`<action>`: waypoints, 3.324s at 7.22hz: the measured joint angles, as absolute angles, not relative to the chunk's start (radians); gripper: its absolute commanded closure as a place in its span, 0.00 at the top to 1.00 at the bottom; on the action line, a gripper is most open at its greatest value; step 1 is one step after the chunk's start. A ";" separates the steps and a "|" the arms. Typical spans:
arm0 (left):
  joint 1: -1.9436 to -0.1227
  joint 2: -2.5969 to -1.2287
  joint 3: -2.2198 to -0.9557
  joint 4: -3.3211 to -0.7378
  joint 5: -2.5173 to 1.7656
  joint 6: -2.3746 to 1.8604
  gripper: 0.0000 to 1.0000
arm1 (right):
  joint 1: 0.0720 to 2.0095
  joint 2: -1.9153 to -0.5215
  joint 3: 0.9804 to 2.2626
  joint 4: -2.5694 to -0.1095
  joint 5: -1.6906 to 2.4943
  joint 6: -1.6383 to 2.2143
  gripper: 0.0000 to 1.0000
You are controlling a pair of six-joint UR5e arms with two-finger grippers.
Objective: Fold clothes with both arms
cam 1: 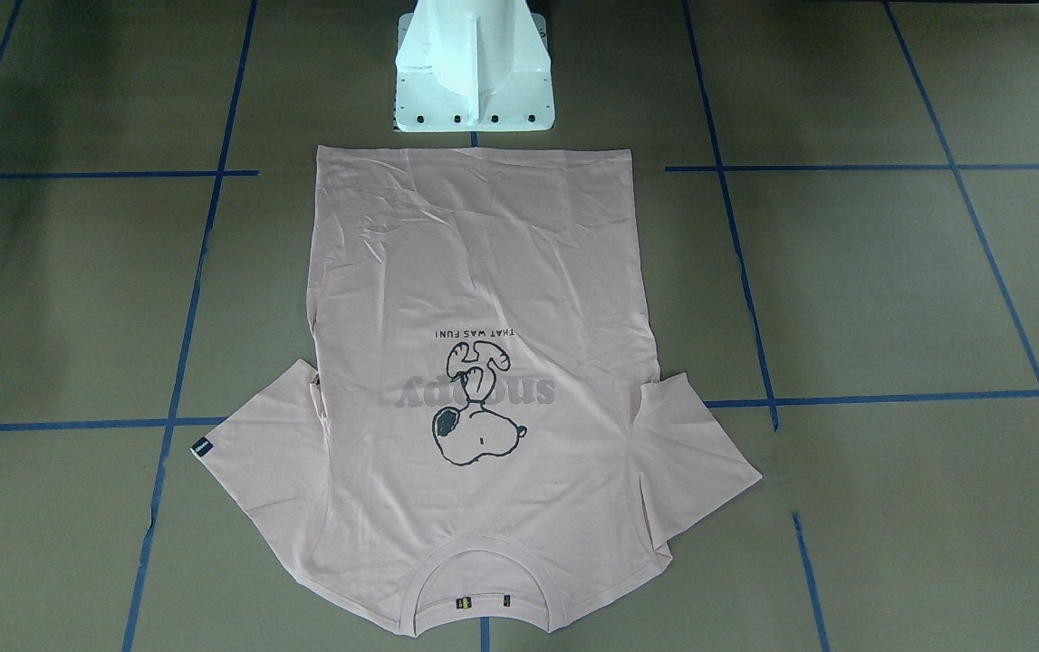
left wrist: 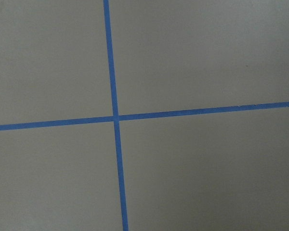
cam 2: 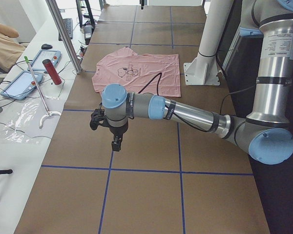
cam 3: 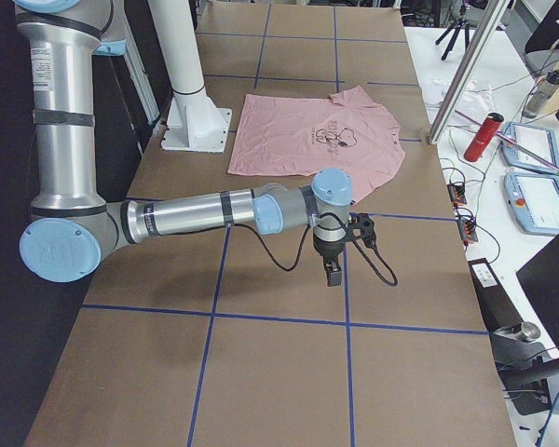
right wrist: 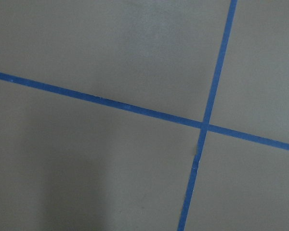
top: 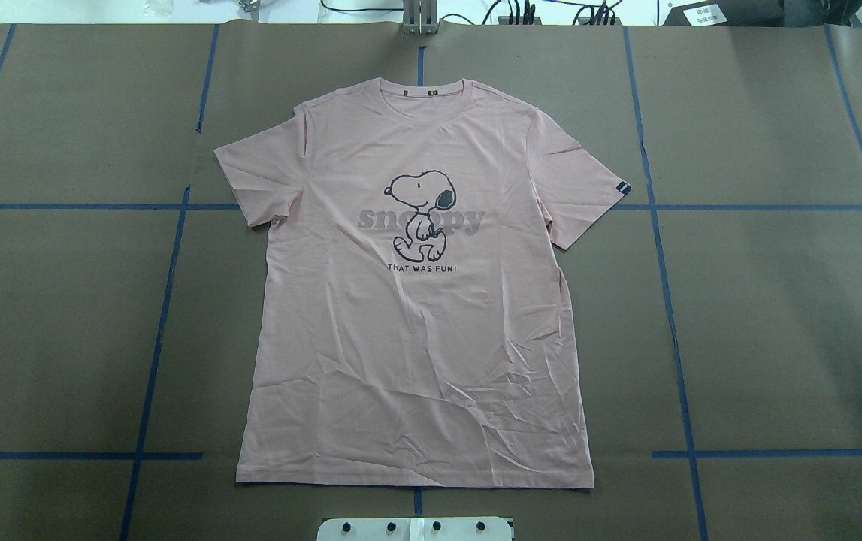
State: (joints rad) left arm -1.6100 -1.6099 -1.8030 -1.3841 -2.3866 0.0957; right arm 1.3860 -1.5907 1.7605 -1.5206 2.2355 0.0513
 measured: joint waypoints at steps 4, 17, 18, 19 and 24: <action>-1.621 -1.602 -1.786 -1.408 -2.391 0.172 1.00 | 1.414 -1.541 1.791 -1.677 2.262 -0.074 1.00; -1.621 -1.545 -1.810 -1.706 -2.494 0.125 1.00 | 0.895 -1.087 1.297 -0.995 2.037 1.249 0.73; -1.621 -1.544 -1.810 -1.706 -2.495 0.124 1.00 | 0.882 -1.086 1.295 -1.006 2.012 1.251 0.65; -1.621 -1.544 -1.811 -1.706 -2.496 0.123 1.00 | 0.876 -1.086 1.295 -1.013 2.002 1.251 0.59; -1.621 -1.543 -1.817 -1.706 -2.523 0.108 1.00 | 0.873 -1.094 1.294 -1.020 1.992 1.253 0.24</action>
